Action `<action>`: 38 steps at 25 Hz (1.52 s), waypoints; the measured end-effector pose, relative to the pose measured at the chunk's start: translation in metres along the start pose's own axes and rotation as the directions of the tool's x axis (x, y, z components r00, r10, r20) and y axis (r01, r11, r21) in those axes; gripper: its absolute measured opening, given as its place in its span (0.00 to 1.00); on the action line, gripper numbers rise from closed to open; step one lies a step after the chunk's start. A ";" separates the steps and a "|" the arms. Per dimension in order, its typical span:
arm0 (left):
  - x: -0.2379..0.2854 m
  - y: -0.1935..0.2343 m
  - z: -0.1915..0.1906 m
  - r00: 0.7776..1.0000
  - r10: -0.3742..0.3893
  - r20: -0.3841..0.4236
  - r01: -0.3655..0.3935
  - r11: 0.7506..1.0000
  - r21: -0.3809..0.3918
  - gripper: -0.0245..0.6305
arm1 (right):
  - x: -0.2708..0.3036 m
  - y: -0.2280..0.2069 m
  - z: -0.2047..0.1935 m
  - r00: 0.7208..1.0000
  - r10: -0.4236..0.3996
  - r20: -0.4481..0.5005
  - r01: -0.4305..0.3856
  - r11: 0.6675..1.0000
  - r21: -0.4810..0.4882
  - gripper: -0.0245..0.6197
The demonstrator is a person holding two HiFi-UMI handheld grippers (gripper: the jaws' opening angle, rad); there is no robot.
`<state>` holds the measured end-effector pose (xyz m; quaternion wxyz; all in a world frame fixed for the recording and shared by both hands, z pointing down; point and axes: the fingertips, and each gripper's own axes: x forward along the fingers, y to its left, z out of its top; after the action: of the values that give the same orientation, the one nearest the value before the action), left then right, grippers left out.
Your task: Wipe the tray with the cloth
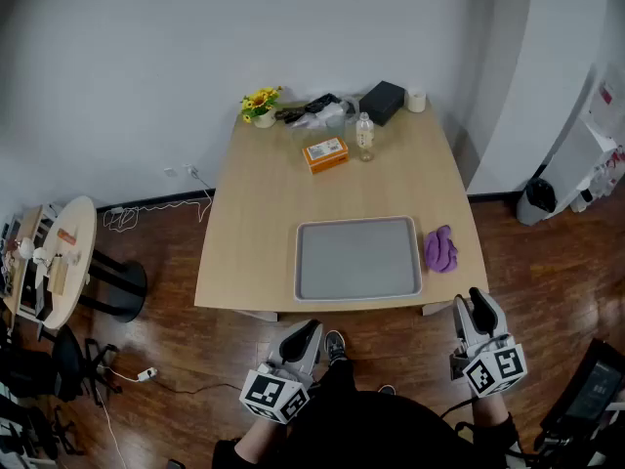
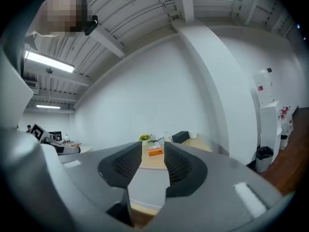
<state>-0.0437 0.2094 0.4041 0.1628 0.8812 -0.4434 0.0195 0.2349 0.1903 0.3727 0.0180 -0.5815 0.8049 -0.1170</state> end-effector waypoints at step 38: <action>0.155 0.144 0.070 0.996 0.059 -0.066 -0.061 0.998 -0.026 0.09 | 0.232 -0.186 -0.214 0.766 -0.176 -0.618 0.161 0.984 -0.080 0.25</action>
<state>-0.0711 -0.0119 0.4044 0.1886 0.8641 -0.4642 0.0469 0.2982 -0.0468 0.6447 -0.2657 -0.5803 0.7114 -0.2942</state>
